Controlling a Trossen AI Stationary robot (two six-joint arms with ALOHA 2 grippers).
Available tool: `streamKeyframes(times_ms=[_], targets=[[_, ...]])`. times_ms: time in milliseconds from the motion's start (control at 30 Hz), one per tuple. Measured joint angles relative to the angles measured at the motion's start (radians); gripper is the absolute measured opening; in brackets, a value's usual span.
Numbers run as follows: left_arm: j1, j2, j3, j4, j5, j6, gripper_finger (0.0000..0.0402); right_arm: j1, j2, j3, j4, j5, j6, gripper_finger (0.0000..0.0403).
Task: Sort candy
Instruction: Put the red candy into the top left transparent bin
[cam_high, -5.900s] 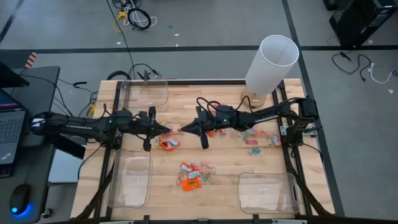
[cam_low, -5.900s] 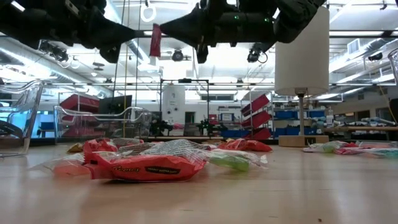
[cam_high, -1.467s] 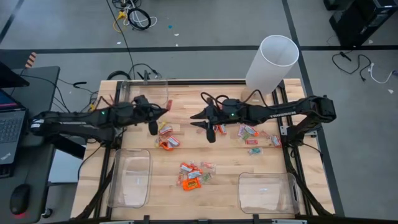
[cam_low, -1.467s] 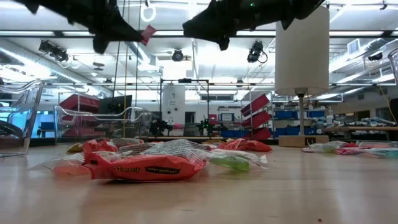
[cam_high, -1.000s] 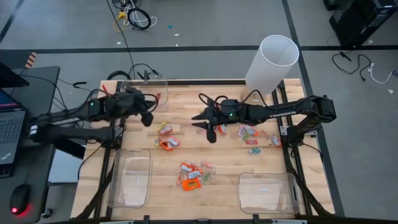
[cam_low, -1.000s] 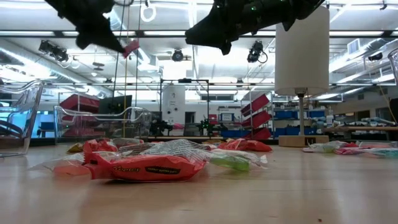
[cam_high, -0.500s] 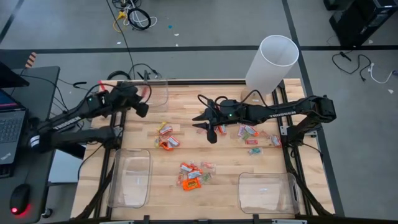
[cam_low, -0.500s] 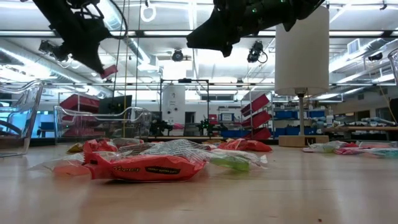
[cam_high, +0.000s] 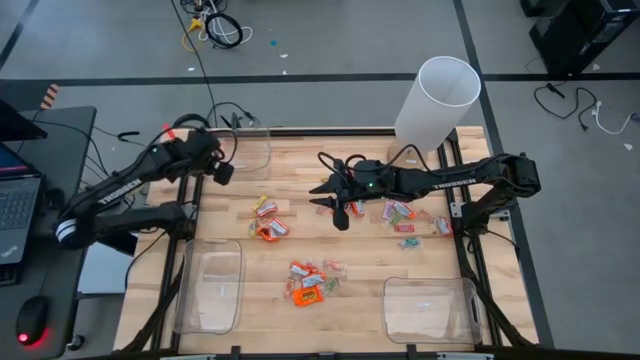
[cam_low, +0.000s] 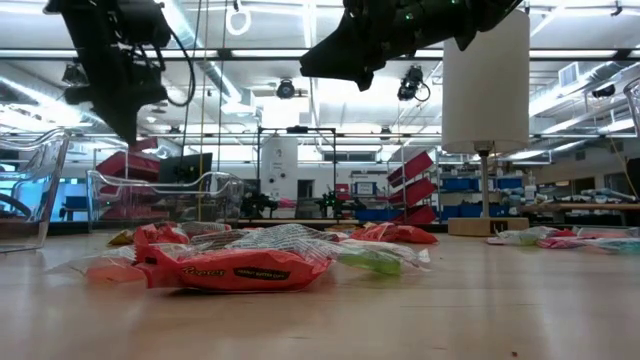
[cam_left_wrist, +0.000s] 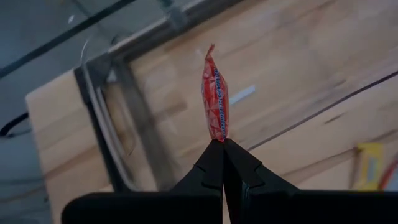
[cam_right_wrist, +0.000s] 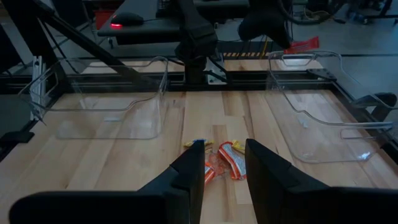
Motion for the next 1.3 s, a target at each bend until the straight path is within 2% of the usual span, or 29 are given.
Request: streamKeyframes(times_ms=[767,1300], targets=[[0.152,0.17,0.0,-0.024,-0.03,0.059,0.0,0.0,0.0,0.0,0.001,0.0,0.004,0.01],[0.164,0.251,0.0,-0.023,-0.034,0.079,0.0,0.0,0.001,0.0,0.001,0.0,0.004,0.01]])
